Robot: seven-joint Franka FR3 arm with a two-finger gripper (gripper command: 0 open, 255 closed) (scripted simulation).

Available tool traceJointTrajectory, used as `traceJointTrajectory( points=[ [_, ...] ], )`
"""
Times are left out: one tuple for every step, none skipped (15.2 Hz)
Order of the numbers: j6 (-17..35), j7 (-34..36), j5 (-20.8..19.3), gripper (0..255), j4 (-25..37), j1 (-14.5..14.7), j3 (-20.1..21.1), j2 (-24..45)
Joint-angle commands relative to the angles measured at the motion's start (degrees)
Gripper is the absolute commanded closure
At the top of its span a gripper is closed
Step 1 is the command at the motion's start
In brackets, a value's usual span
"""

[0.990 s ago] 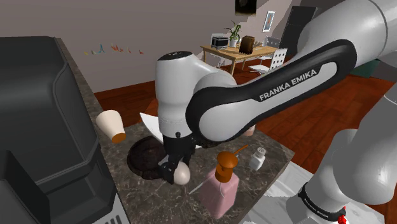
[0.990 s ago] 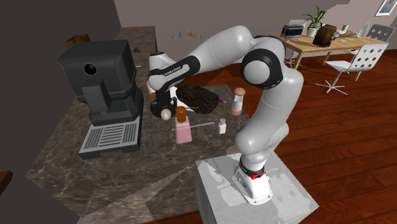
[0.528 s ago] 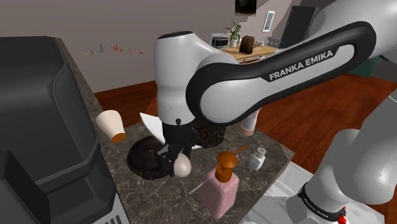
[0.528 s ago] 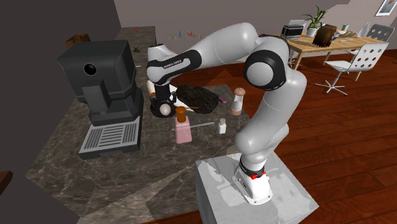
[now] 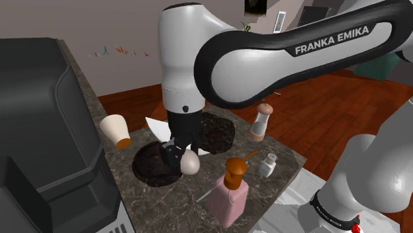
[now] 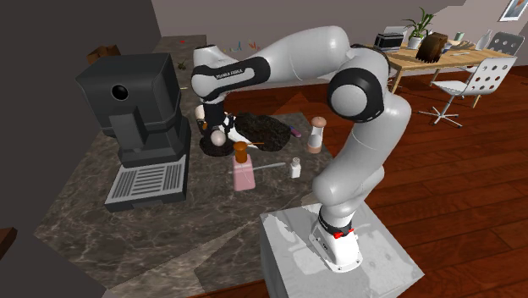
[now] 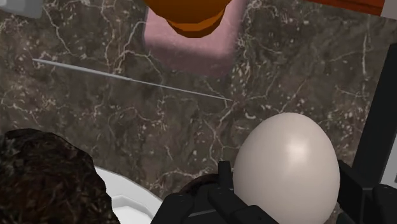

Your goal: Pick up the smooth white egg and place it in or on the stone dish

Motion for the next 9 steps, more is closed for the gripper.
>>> traceJointTrajectory(
  points=[
    [-1.62,-0.08,0.07,255,1.33,-0.08,-0.16,-0.31],
    [-2.03,-0.08,0.10,255,1.65,-0.09,-0.20,-0.40],
    [-2.22,-0.14,-1.04,255,3.58,-0.51,-0.33,1.62],
    [-2.48,-0.20,-2.17,255,5.57,-0.88,-0.47,3.65],
    [-2.80,-0.23,-3.31,255,7.65,-1.17,-0.63,5.70],
    [-3.19,-0.26,-4.45,255,9.82,-1.40,-0.81,7.77],
    [-3.66,-0.28,-5.58,255,12.08,-1.56,-1.00,9.87],
    [-4.20,-0.31,-6.70,255,14.44,-1.63,-1.23,11.99],
    [-4.81,-0.34,-7.81,255,16.91,-1.65,-1.47,14.14]
  ],
)
